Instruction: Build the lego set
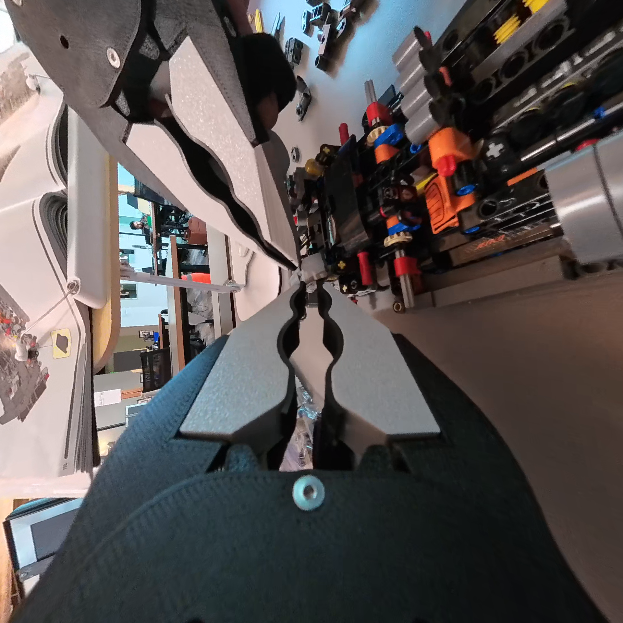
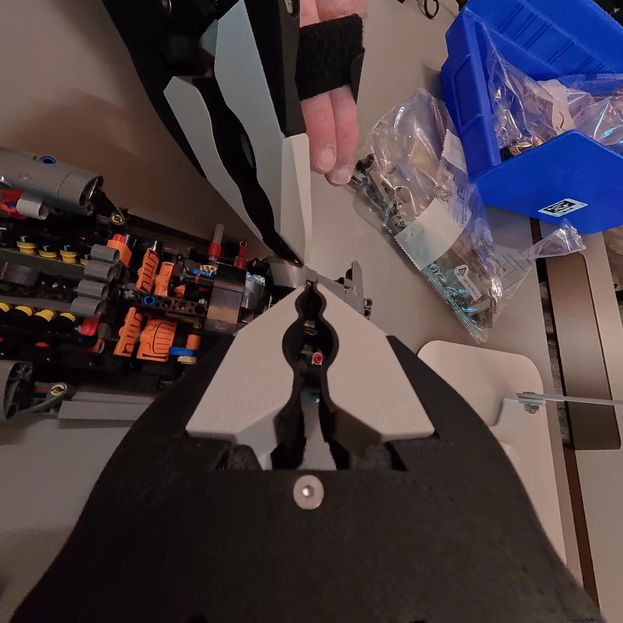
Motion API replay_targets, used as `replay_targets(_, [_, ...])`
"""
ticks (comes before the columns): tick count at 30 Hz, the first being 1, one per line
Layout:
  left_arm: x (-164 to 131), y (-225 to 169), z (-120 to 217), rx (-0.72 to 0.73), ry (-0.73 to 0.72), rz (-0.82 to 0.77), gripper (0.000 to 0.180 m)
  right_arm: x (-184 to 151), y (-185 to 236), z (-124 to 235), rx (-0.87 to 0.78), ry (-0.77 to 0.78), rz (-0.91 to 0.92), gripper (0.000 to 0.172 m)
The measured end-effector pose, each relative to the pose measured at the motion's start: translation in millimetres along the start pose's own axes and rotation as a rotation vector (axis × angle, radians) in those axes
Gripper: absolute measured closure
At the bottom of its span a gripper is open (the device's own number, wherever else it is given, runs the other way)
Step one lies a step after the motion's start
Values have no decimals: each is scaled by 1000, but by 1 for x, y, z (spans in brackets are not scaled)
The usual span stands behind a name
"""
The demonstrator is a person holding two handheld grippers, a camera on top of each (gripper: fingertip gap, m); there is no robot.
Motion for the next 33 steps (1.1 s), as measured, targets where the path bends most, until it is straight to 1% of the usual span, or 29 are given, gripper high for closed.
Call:
replay_targets(5, [1,0,-1,-8,1,3,176,-1,1,1,-10,-7,3,172])
replay_targets(7, [1,2,0,-8,-3,15,176,-1,-2,3,-39,-13,-8,172])
replay_targets(9, [-1,4,2,1,14,23,172,1,-8,17,-70,-21,-14,170])
replay_targets(10, [-3,6,4,9,28,23,170,2,-11,27,-68,-24,-26,165])
replay_targets(12, [-7,10,10,21,20,53,169,1,-9,49,-45,-15,-61,162])
replay_targets(15, [-10,13,16,34,16,75,169,-8,11,80,-28,41,-85,159])
replay_targets(18, [-8,11,18,33,12,70,170,-25,46,106,17,119,-144,155])
replay_targets(21, [-3,13,22,41,11,66,170,-44,83,124,46,188,-206,146])
replay_targets(25, [7,18,29,54,-8,67,170,-55,116,122,20,253,-280,144])
replay_targets(30, [22,17,35,66,-9,56,170,-60,136,118,-31,332,-317,144])
replay_targets(33, [26,15,38,73,-9,60,170,-62,142,115,-30,321,-363,151])
Point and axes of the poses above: each gripper's, where its closed fingertips meet, z back along the fingers, x out of its top, y = z × x across the jaws, the point moved 10 cm from there along z, back along the fingers, and after that the axes turned 4 degrees about -x, right-handed, at the moved point
